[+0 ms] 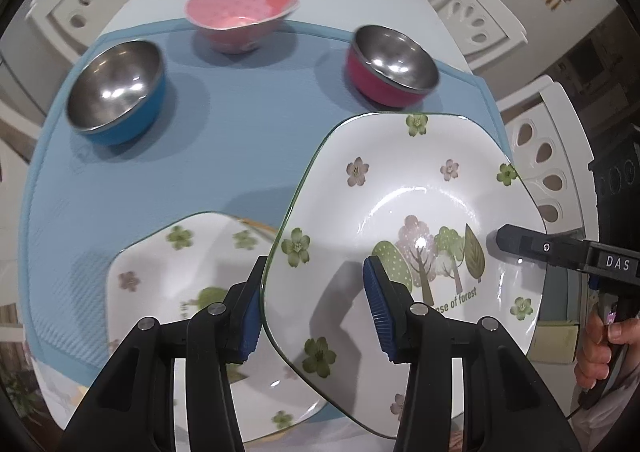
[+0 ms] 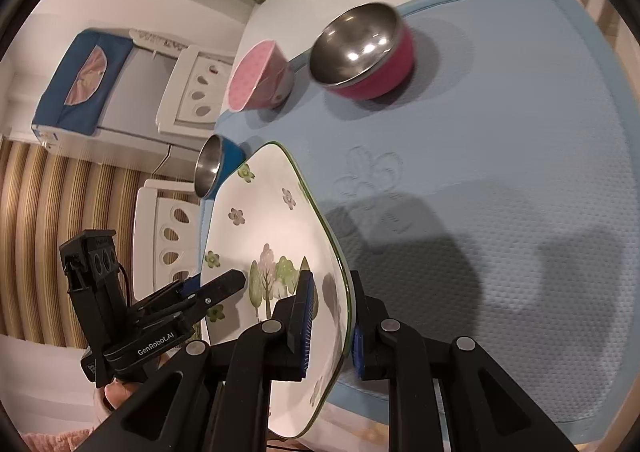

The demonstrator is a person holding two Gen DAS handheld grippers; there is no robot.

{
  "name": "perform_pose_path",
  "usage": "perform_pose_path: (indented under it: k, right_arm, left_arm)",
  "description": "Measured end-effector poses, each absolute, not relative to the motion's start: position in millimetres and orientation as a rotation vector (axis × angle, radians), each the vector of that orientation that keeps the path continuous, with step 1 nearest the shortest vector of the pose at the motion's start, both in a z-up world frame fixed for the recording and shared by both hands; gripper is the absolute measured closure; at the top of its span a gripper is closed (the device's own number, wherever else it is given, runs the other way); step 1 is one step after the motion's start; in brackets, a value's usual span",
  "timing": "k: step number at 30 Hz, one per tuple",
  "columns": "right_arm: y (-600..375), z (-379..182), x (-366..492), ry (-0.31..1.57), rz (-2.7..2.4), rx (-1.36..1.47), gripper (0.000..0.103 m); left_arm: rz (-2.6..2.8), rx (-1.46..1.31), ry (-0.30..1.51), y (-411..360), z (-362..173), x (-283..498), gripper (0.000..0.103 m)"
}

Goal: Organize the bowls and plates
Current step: 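Carry the held forest plate with both grippers over the plate stack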

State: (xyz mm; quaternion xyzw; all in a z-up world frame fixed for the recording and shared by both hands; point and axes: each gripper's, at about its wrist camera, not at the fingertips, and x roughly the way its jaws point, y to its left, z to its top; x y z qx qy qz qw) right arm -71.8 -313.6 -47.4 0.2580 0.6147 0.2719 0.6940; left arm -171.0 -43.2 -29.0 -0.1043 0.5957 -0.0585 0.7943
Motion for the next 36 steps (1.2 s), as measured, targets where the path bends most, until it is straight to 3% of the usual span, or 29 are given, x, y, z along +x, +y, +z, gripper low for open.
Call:
perform_pose_path:
  k: [36]
  right_arm:
    - [-165,-61,-109,1.451,0.650,0.516,0.086]
  left_arm:
    - [-0.087,-0.261,1.299,106,-49,-212,0.060]
